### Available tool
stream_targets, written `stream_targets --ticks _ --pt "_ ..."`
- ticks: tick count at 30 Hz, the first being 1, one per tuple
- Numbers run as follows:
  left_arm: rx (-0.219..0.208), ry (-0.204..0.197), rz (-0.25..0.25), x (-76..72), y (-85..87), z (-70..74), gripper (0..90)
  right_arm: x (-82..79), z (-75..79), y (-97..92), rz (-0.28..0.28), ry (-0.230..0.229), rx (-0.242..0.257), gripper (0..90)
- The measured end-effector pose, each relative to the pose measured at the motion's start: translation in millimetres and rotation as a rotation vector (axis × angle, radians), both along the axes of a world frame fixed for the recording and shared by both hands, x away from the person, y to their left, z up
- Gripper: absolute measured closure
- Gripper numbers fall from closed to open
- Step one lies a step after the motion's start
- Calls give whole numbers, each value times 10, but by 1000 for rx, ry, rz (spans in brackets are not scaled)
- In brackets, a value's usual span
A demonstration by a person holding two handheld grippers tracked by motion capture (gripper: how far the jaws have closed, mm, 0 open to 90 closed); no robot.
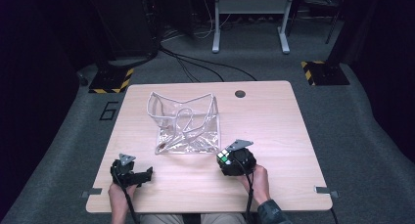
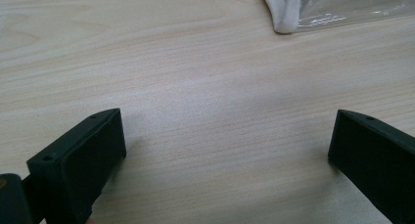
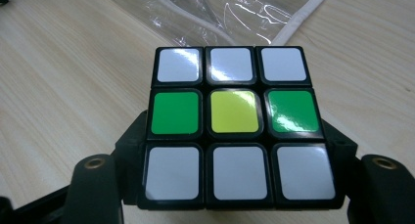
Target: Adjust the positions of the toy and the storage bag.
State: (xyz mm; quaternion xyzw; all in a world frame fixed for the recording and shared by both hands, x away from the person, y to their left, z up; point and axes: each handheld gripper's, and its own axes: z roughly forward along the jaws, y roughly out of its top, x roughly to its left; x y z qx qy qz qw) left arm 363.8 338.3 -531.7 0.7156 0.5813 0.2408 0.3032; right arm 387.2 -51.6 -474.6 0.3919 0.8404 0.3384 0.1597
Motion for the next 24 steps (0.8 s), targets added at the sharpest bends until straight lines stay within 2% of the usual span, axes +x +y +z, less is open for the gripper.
stream_targets --ticks 11,23,24 --pt "0 0 0 0 -1 0 4 89 -74 138 20 13 -26 330" --pt "0 0 0 0 -1 0 4 164 -147 178 -1 36 -23 329" --pt "0 0 1 0 -1 0 4 175 -152 173 5 28 -27 329"
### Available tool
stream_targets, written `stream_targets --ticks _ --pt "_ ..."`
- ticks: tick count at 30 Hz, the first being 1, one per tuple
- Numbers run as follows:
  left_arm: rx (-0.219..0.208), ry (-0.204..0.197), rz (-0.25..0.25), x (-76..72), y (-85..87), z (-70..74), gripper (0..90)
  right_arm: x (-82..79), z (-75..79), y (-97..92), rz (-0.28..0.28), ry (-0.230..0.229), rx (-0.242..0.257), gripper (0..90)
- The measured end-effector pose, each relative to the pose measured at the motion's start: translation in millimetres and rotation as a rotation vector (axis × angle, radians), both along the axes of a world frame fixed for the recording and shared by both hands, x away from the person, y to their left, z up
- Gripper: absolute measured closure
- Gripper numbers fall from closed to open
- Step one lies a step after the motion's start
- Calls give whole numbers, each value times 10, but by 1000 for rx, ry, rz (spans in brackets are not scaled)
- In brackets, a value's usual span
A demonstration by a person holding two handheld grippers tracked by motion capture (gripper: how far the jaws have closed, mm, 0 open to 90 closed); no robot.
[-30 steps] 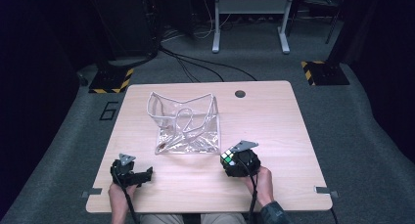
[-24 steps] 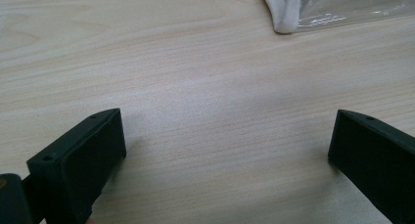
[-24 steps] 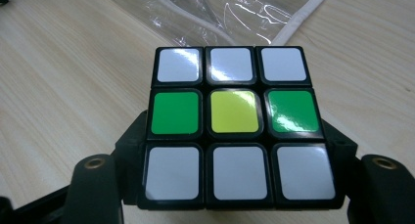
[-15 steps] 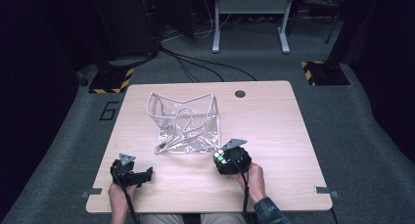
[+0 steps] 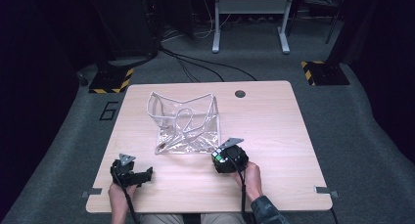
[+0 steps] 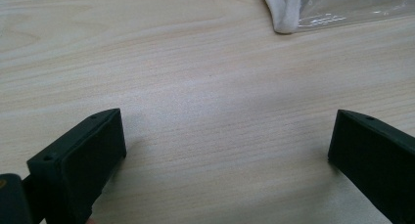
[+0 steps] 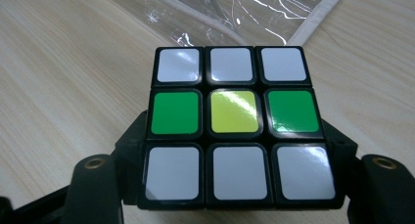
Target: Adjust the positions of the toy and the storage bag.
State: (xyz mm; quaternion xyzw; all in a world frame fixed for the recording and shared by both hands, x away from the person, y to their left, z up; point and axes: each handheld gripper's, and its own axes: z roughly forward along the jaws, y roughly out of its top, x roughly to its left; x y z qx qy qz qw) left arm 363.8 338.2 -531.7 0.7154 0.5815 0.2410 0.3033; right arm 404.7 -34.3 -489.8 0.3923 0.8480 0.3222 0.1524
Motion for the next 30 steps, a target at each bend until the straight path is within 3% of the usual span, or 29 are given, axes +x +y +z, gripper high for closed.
stream_targets --ticks 4,8,13,28,30 --pt "-1 0 1 0 -1 0 3 4 -11 2 -29 13 7 322" --pt "0 0 0 0 0 0 4 -1 13 -17 -38 -12 29 169" --pt "0 0 -1 0 0 0 4 -31 10 -15 -34 11 30 142" --pt "8 -6 -11 -9 -1 3 7 -32 139 -115 -24 -6 73 114" --pt "18 -9 -18 -10 -7 8 7 -15 166 -135 -22 -11 78 74"
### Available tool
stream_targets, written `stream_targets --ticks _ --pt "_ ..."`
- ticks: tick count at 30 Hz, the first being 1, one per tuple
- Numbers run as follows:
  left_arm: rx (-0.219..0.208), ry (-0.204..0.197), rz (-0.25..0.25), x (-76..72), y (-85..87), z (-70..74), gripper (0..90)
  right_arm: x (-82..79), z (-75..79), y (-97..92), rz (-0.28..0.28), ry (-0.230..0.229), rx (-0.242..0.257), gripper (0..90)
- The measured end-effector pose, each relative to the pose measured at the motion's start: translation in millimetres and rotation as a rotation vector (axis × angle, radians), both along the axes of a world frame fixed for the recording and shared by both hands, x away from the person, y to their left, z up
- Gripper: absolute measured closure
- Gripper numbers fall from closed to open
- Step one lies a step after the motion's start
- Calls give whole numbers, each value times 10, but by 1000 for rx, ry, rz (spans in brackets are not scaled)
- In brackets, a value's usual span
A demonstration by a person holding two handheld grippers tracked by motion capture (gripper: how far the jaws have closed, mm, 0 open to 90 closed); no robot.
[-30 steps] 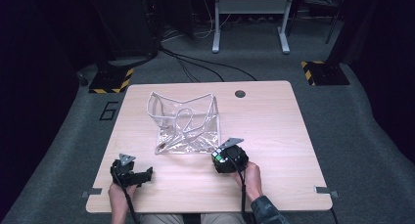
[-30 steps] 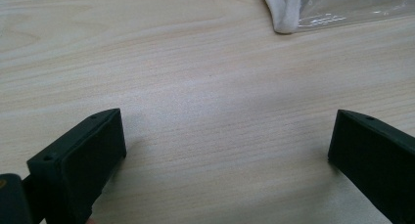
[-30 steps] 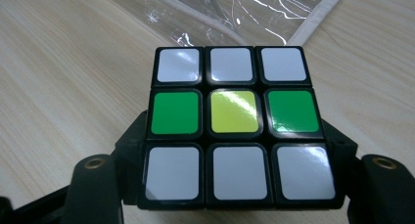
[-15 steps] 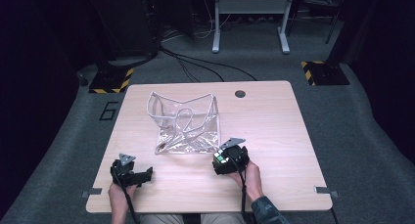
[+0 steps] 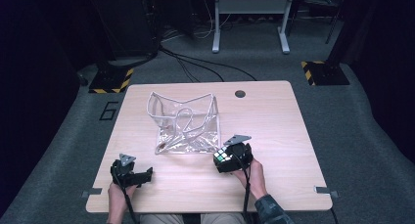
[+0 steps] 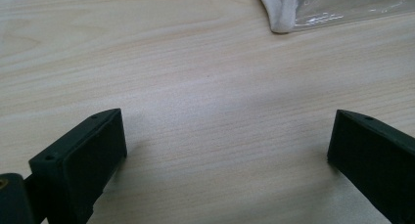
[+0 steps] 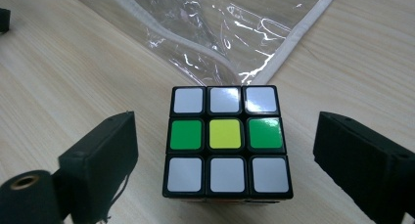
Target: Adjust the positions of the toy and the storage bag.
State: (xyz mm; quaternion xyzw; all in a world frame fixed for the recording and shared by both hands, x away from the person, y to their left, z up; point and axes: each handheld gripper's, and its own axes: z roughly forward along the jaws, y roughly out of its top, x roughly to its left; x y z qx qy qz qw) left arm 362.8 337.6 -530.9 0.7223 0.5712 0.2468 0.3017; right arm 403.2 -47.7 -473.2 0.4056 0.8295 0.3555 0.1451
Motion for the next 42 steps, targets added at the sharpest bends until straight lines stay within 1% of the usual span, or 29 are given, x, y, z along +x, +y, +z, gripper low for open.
stream_targets --ticks 2,3,4,5,6,7,8,9,11,12,15,19,20,22,24,25,27,28,29,30,31,32,34,35,36,37,38,39,42 --pt "0 21 -2 19 1 16 8 6 11 -6 0 4 2 58" --pt "-8 44 -8 34 10 31 16 11 13 -8 0 0 1 48" --pt "-8 44 -8 34 10 31 26 16 18 -11 2 -1 -1 41" --pt "2 75 -3 61 6 65 34 16 24 -11 -1 6 0 32" --pt "2 75 -3 61 6 65 60 16 24 -11 -1 6 0 32" --pt "1 85 0 70 11 85 60 26 28 -17 4 1 -4 27" --pt "-2 86 14 79 15 99 116 38 40 -28 6 3 0 1" --pt "-29 98 12 98 29 116 116 46 46 -33 2 12 -4 0" --pt "-32 92 13 107 35 120 117 61 50 -42 5 16 -10 0" --pt "-43 107 5 119 45 135 114 79 61 -66 6 15 -11 0" --pt "-48 122 -15 139 52 165 93 116 78 -94 10 20 -24 0" --pt "-62 126 -30 163 56 211 70 137 105 -109 15 14 -32 0" --pt "-82 119 -34 177 55 255 66 161 122 -117 25 27 -30 0" --pt "-84 118 -43 189 60 282 55 169 131 -117 26 31 -32 0" --pt "-104 122 -57 228 64 374 46 200 174 -119 38 38 -35 0" --pt "-104 122 -57 228 64 374 40 215 187 -120 48 40 -37 0" --pt "-110 126 -73 278 65 482 31 262 202 -124 58 52 -34 0" --pt "-110 126 -73 278 65 482 26 290 212 -133 59 60 -26 0" --pt "-117 124 -82 293 66 524 26 290 212 -133 59 60 -26 0" --pt "-121 122 -86 306 67 571 20 308 228 -139 54 71 -10 0" --pt "-117 118 -87 319 67 619 16 343 274 -149 54 64 -2 0" --pt "-124 105 -93 349 66 707 16 357 299 -147 56 61 0 0" --pt "-129 107 -99 382 67 791 13 377 353 -139 31 53 10 0" --pt "-131 103 -103 401 68 825 13 385 377 -137 22 31 14 0" --pt "-131 103 -103 401 68 825 12 392 406 -134 19 30 13 0" --pt "-137 107 -99 425 72 851 12 392 406 -134 19 30 13 0" --pt "-144 110 -87 481 82 889 9 419 456 -127 22 32 13 0" --pt "-144 110 -87 481 82 889 9 435 475 -125 29 32 8 0" --pt "-171 114 -81 553 96 940 7 482 528 -115 35 40 -3 0"
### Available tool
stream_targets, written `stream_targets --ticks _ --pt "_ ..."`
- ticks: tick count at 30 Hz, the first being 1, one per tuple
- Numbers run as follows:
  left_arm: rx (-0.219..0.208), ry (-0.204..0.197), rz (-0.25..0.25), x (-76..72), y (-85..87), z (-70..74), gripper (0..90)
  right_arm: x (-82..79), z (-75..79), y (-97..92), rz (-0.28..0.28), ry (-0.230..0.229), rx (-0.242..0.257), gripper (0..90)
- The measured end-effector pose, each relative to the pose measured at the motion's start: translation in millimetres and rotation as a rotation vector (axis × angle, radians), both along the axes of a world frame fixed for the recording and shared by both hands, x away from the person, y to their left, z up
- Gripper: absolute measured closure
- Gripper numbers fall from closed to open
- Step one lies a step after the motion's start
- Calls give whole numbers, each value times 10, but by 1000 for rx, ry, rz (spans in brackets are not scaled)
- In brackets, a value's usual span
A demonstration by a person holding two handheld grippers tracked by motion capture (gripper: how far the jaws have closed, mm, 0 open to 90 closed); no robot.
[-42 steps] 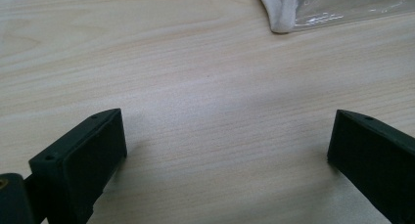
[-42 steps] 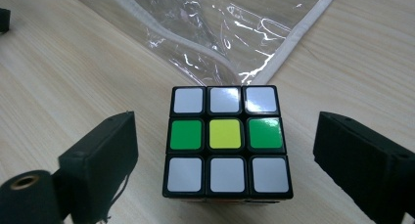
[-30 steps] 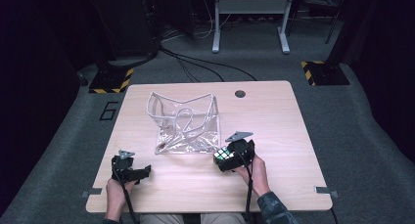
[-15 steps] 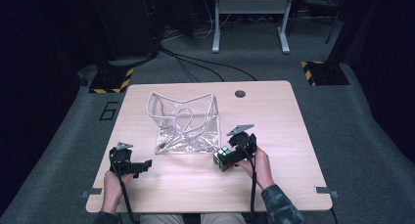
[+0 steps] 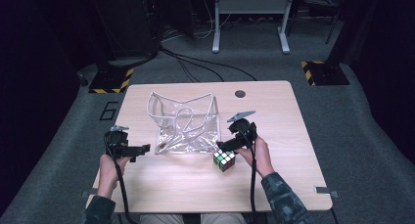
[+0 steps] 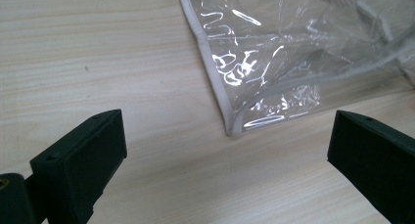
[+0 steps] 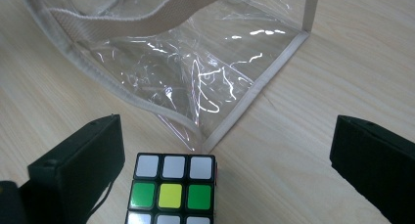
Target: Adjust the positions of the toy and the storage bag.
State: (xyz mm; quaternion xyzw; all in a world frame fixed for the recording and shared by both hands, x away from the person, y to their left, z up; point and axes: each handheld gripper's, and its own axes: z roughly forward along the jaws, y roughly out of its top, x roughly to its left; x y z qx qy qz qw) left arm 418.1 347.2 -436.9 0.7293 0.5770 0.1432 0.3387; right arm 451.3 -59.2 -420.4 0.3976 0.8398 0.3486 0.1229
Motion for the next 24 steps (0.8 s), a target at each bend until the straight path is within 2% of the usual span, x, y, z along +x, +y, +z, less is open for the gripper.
stream_targets --ticks 1,7,13,16,19,20,24 --pt "-18 5 1 38 -3 29 6 16 19 1 -2 -1 0 0" --pt "-8 24 -8 133 -14 99 6 119 130 32 -12 1 -12 0" --pt "-11 14 -20 230 -44 231 6 195 215 84 -14 -3 -11 0" --pt "-12 1 -24 276 -53 329 8 250 303 135 -19 -21 -7 0" --pt "-14 -10 -25 343 -45 466 11 312 364 177 -15 -21 2 0" --pt "-14 -10 -25 343 -45 466 11 331 384 194 -16 -16 6 0" --pt "-39 -29 -24 431 -45 625 13 397 461 265 -14 -20 23 0"
